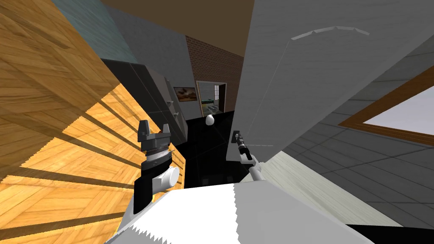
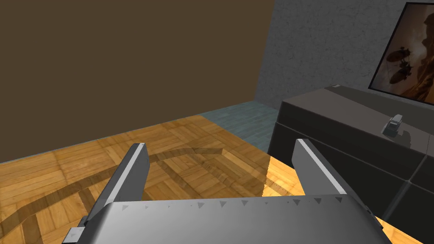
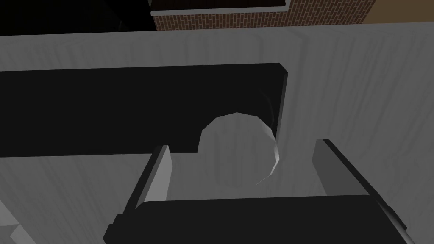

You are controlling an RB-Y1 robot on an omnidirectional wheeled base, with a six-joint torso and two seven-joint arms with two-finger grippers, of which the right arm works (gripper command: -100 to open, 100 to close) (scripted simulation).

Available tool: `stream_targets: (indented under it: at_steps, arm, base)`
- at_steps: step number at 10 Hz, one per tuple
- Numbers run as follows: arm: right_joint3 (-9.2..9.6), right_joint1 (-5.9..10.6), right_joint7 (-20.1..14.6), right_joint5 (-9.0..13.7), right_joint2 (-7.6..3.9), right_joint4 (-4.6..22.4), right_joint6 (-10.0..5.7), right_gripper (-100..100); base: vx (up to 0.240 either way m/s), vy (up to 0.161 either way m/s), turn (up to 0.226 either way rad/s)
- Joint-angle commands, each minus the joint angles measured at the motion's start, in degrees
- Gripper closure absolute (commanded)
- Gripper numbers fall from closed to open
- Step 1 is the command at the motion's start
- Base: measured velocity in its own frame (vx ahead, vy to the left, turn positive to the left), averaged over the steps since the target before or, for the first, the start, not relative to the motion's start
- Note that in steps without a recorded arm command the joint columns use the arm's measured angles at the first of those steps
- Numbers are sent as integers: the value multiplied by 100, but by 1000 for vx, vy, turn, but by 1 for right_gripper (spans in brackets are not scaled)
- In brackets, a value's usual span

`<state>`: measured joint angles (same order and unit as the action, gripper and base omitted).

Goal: Push the door open

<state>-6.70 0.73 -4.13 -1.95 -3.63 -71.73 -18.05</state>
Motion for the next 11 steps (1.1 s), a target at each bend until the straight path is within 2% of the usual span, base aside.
stream_targets:
  at_steps: [1,2,3,8,11]
  arm:
    - [-27,18,13,2,37,43,-51,-100]
    - [-16,11,7,1,21,26,-29,-100]
    - [-16,11,7,1,21,26,-29,100]
    - [-16,11,7,1,21,26,-29,100]
    - [-194,23,42,31,-63,57,-4,100]
  base:
    - [206,-27,15]
    - [88,-13,6]
    - [-7,0,-7]
    - [-18,3,0]
    - [153,46,-47]
